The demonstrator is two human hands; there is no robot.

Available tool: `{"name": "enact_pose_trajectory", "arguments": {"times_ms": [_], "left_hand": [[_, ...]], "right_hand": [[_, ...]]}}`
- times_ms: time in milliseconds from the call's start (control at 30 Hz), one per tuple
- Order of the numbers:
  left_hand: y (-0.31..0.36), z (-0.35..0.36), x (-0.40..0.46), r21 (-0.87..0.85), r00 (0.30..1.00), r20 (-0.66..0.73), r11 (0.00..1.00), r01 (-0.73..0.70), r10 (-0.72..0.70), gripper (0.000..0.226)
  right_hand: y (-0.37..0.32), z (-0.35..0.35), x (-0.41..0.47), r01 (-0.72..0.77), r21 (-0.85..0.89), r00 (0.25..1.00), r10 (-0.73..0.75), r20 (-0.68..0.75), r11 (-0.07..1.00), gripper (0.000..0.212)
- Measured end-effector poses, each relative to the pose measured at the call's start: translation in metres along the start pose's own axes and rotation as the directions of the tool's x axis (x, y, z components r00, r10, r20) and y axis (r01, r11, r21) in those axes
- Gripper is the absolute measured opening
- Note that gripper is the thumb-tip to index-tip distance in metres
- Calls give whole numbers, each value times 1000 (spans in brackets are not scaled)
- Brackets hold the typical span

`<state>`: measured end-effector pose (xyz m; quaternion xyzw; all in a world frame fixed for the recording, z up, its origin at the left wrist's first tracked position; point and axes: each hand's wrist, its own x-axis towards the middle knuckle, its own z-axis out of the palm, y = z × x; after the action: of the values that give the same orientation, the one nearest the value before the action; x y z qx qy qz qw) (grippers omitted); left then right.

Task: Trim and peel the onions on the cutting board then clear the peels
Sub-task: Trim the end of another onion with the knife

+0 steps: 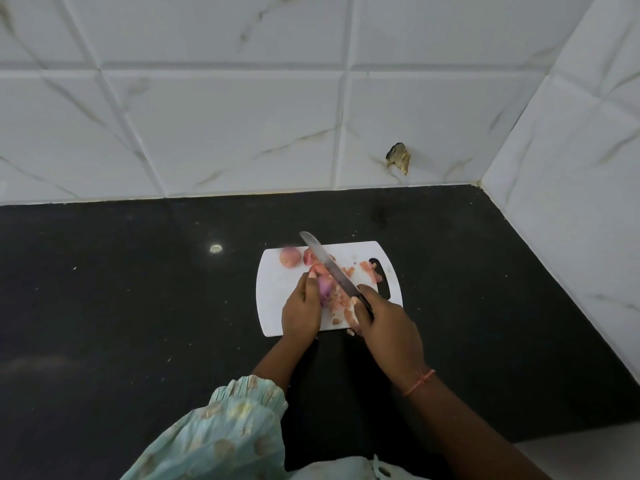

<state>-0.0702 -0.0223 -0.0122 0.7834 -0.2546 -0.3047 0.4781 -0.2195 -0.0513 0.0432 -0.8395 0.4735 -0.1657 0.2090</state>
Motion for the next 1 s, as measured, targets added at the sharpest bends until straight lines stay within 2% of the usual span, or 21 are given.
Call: {"name": "enact_pose_trajectory", "arguments": {"times_ms": [233,500,567,700,900,1000], "left_hand": [[1,0,-3,0,1000,3,1000,-14,14,46],[-9,4,-1,45,994,2,993,-113,113,57],[-8,2,-2,36,987,13,987,-159,159,65],[-13,1,-5,78,976,47,973,-217,214,93],[-18,-3,-4,124,965,83,959,-257,248,61],[-18,-3,-2,136,954,104,946,-295,282,65]], "right_hand": [[-6,-1,-3,23,43,999,-25,41,999,38],[3,-6,9,-104,3,995,104,4,995,35],[1,-7,6,-73,21,997,74,-17,997,34],[-12,-6,-1,-13,83,999,10,37,997,37],[9,-5,7,-96,13,995,95,42,995,38],[13,-5,6,-62,53,998,61,9,997,38]]}}
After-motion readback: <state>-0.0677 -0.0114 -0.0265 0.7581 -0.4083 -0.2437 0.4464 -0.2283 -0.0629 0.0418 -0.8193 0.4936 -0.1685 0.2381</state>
